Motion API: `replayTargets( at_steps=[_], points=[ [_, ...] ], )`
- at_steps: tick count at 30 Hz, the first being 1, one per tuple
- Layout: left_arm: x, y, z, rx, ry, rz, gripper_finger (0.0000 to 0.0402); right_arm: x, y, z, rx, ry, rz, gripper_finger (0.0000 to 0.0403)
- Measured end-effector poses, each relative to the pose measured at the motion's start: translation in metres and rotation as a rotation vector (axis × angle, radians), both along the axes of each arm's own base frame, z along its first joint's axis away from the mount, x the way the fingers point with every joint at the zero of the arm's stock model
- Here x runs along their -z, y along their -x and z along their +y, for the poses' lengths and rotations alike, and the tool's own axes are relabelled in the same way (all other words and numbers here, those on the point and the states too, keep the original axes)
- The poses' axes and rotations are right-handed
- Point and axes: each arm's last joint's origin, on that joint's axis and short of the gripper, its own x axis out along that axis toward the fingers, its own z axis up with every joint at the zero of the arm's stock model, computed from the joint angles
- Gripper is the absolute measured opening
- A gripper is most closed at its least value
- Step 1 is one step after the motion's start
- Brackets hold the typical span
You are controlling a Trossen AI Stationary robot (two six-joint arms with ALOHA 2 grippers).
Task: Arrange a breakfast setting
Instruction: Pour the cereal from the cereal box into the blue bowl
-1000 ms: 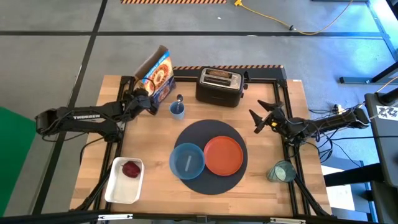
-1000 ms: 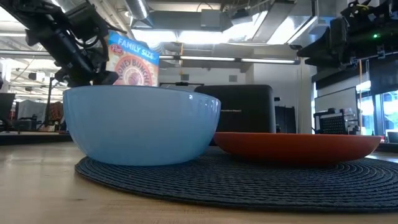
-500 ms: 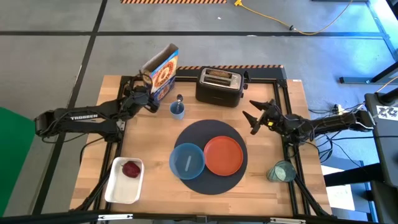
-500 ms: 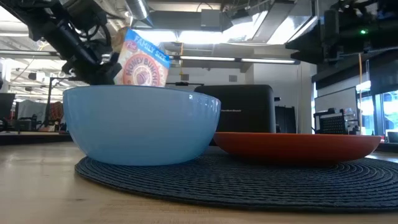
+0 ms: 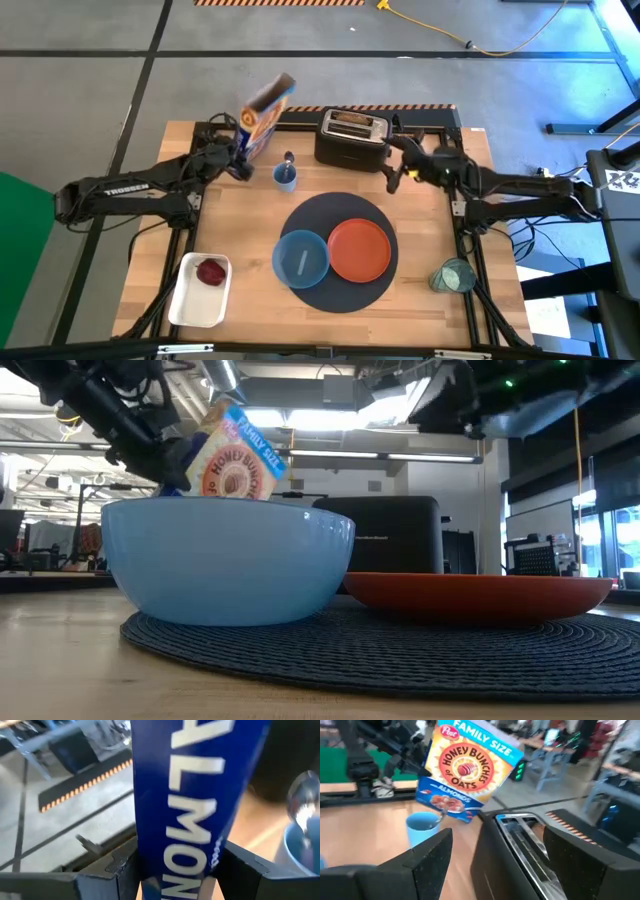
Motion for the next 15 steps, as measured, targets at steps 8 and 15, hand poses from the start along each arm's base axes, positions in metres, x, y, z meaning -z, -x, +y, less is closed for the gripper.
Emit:
replayTargets(
  at_steps=[8,15],
  points=[
    [0.009,-0.001,0.001,-0.040,0.066,0.008,0.0211,-0.011,-0.016,-0.014,-0.074,-0.075,0.031,0.0303],
    [0.013,-0.002,0.009,-0.094,0.085,0.005,0.0228,-0.004,-0.023,-0.014,-0.113,-0.111,0.057,0.0303]
  ],
)
